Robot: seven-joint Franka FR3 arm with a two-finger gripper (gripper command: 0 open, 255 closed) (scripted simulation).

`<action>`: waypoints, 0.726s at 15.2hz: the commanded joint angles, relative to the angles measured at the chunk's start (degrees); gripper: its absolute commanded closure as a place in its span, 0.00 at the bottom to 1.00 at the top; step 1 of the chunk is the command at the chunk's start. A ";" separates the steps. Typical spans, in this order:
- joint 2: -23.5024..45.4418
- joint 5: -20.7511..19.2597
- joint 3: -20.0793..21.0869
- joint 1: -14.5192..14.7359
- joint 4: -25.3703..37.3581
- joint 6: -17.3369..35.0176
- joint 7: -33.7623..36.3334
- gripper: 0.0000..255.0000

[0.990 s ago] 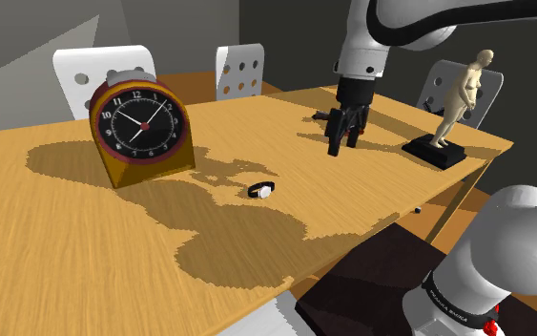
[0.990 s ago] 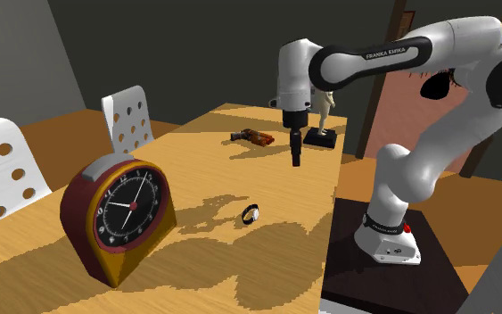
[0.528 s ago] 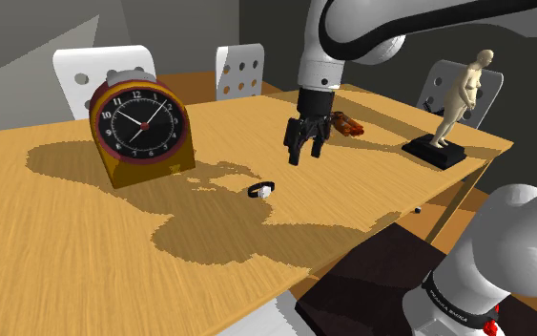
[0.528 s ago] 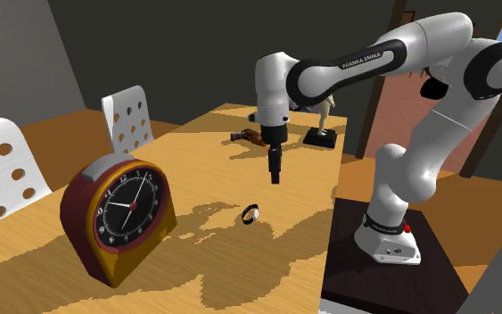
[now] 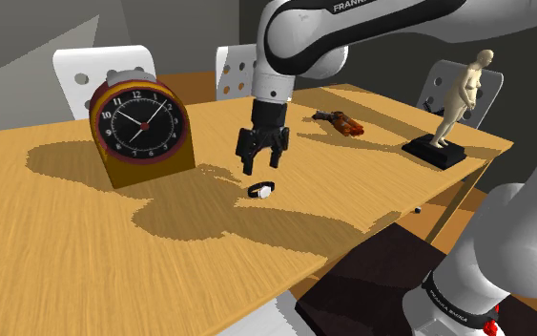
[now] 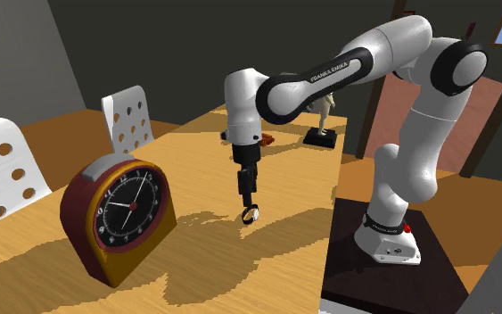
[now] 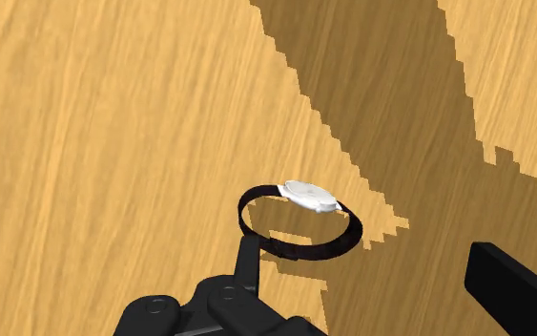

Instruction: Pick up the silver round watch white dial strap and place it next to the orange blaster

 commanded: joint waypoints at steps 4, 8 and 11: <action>3.74 0.50 1.01 0.76 0.30 3.81 0.61 0.00; 4.67 0.81 1.48 1.17 -1.74 6.86 0.51 0.00; 4.82 0.85 1.55 1.23 -2.02 7.31 0.49 0.00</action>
